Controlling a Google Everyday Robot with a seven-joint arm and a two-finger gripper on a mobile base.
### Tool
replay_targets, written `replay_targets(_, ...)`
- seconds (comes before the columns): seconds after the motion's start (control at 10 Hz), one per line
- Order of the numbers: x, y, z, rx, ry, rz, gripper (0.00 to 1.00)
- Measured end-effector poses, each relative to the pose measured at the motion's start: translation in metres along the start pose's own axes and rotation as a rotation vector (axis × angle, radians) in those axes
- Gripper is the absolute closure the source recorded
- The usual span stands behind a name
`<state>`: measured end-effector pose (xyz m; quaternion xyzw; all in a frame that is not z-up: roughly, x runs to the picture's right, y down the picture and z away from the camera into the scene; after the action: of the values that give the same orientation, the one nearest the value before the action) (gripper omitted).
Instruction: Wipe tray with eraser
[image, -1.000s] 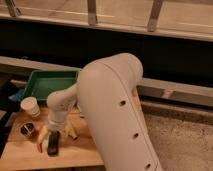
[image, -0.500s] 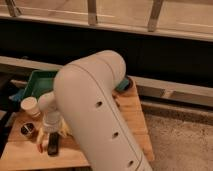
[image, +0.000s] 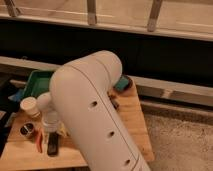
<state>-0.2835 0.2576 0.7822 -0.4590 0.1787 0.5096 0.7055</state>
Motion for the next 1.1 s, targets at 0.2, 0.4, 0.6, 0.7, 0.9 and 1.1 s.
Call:
replay_targets(0.2, 0.0, 0.003, 0.0, -0.004, 0.001, 0.0, 0.83)
replay_targets(0.4, -0.002, -0.003, -0.004, 0.001, -0.02, 0.003, 0.99)
replay_targets(0.6, -0.007, -0.011, -0.016, -0.012, -0.06, 0.011, 1.0)
replay_targets(0.7, -0.009, -0.015, -0.025, -0.027, -0.084, 0.008, 1.0)
replay_targets(0.9, -0.022, -0.034, -0.056, -0.041, -0.148, 0.006, 1.0)
replay_targets(1.1, -0.037, -0.051, -0.088, -0.049, -0.208, 0.003, 1.0)
